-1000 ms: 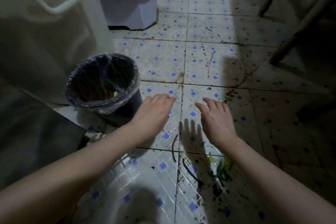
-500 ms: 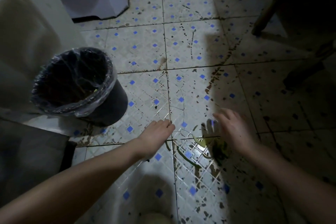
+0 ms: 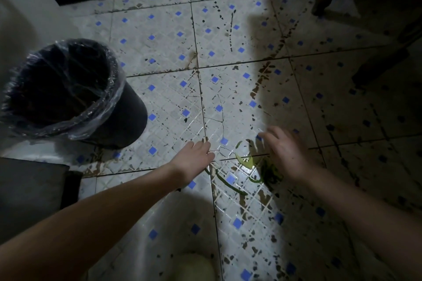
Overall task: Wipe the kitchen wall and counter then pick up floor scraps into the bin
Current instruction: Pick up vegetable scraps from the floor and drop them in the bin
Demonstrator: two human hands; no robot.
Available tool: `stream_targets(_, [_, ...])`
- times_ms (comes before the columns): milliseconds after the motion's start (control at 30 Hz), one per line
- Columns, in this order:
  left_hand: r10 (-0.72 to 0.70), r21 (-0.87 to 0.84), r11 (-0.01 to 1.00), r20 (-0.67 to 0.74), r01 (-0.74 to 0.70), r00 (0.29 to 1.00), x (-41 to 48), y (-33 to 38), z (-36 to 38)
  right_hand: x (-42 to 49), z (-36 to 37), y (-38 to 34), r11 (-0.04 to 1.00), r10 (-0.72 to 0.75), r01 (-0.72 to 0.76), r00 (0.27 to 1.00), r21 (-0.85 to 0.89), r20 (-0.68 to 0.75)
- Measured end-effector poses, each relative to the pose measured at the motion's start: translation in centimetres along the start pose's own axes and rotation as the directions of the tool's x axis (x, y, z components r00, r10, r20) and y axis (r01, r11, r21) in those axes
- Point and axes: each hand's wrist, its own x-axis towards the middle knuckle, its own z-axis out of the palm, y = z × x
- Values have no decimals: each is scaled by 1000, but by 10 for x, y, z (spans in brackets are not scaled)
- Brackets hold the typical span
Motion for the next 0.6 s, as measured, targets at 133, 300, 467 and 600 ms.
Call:
stream_targets(133, [2,48,999,19,-3,1000,2,1,-1,-4,3,-1,995,-71,72,997,-71,13])
stream_targets(300, [-9,10,1000,-31,9,999,4,7,-2,-8,-2,2,996,-65,66,998,-65,9])
stream_targets(467, [57,-174,982,-97,-74,994,8,22,-4,-9,-4,7,987,-30,32,999,-158,17])
stream_targets(600, [64,-248,965,-92,-85,994,8,33,-4,-11,-6,12,987,-7,13,999,-158,36])
